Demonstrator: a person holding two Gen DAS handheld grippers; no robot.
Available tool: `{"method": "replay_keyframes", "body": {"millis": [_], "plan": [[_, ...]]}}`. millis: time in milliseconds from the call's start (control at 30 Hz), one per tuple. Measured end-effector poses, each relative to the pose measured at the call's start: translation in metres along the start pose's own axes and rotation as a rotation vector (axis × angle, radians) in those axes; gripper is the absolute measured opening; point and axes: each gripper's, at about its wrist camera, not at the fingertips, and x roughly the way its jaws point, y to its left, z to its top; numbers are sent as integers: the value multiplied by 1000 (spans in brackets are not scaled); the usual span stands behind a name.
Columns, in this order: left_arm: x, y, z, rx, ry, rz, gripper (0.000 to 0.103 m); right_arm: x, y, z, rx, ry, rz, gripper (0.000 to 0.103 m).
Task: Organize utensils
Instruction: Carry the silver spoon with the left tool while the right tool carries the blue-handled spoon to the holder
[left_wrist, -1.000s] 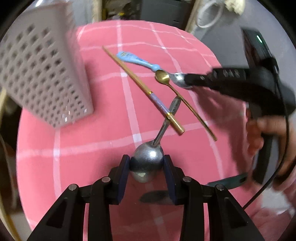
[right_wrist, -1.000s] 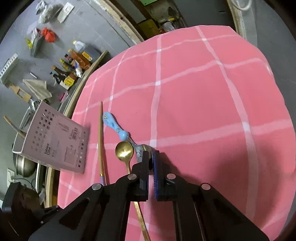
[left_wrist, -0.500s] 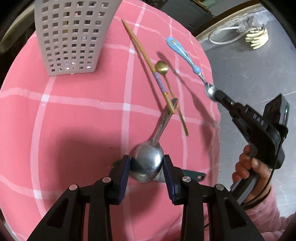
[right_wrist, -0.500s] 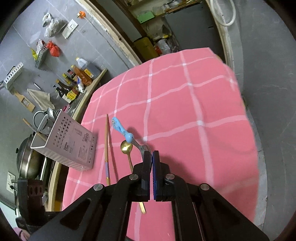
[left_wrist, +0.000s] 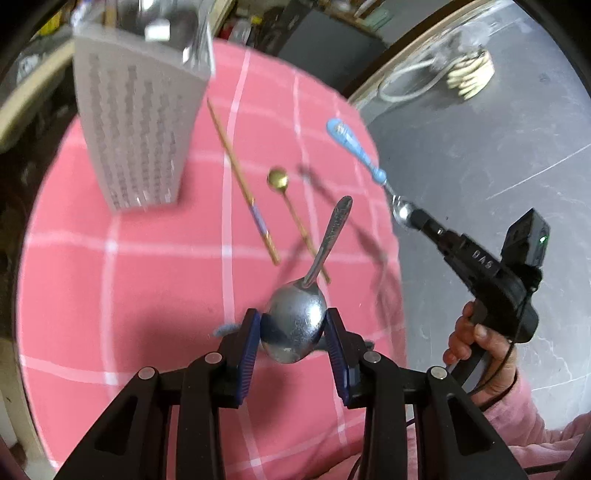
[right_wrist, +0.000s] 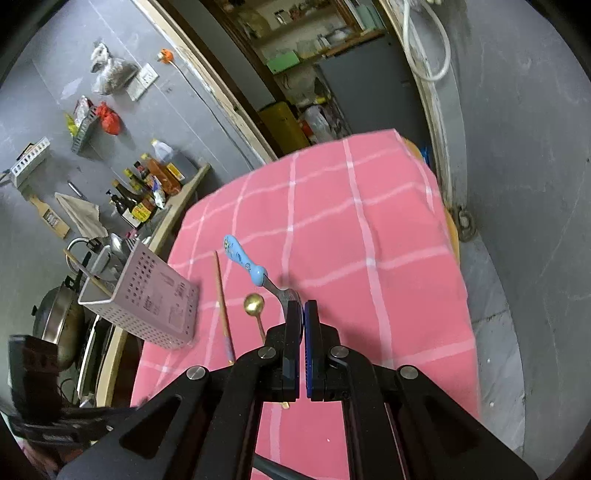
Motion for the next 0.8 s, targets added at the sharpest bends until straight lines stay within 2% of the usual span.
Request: {"method": "replay_keyframes", "body": {"millis": [167,433,567,800], "plan": [[-36,1,9,-1,-138,-8,33,-7,18,10,-20,-39,43,2],[-73,14,24,-38,-301,7,33,-17,54,26,-117,-82,72,2],[-87,23,33,-48,-353,71,33,-20,67,35,-160,-90,82,2],[-112,29,39,-16,-360,226,33,-18,97,39,-269,-69,98,2]]}}
